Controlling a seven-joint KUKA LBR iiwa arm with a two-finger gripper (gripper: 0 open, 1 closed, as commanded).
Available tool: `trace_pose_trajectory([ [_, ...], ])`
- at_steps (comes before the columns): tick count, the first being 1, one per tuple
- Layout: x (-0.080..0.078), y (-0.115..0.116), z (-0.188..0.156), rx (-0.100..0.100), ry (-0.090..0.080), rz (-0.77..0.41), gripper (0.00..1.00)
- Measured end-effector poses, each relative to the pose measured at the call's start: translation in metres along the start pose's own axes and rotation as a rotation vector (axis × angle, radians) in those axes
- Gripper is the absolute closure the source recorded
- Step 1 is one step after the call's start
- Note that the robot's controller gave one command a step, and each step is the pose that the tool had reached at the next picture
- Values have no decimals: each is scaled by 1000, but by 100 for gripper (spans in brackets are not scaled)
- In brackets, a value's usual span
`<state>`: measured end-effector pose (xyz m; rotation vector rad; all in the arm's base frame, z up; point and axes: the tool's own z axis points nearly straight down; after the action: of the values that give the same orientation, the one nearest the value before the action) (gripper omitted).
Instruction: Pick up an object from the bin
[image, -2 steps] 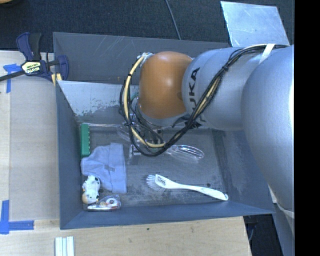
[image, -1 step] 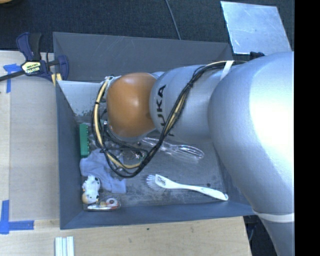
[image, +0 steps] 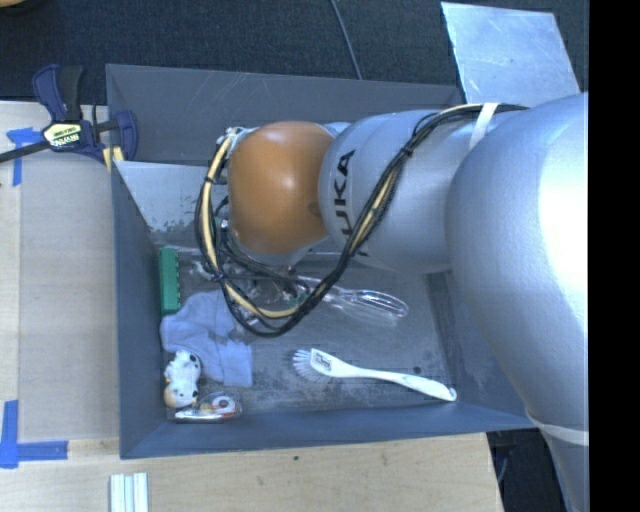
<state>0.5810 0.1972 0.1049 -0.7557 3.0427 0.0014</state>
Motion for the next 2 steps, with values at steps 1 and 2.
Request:
trace_pose_trajectory([
  [1, 2, 9, 27, -3, 4, -33, 0],
  [2, -25, 18, 31, 21, -3, -454, 0],
])
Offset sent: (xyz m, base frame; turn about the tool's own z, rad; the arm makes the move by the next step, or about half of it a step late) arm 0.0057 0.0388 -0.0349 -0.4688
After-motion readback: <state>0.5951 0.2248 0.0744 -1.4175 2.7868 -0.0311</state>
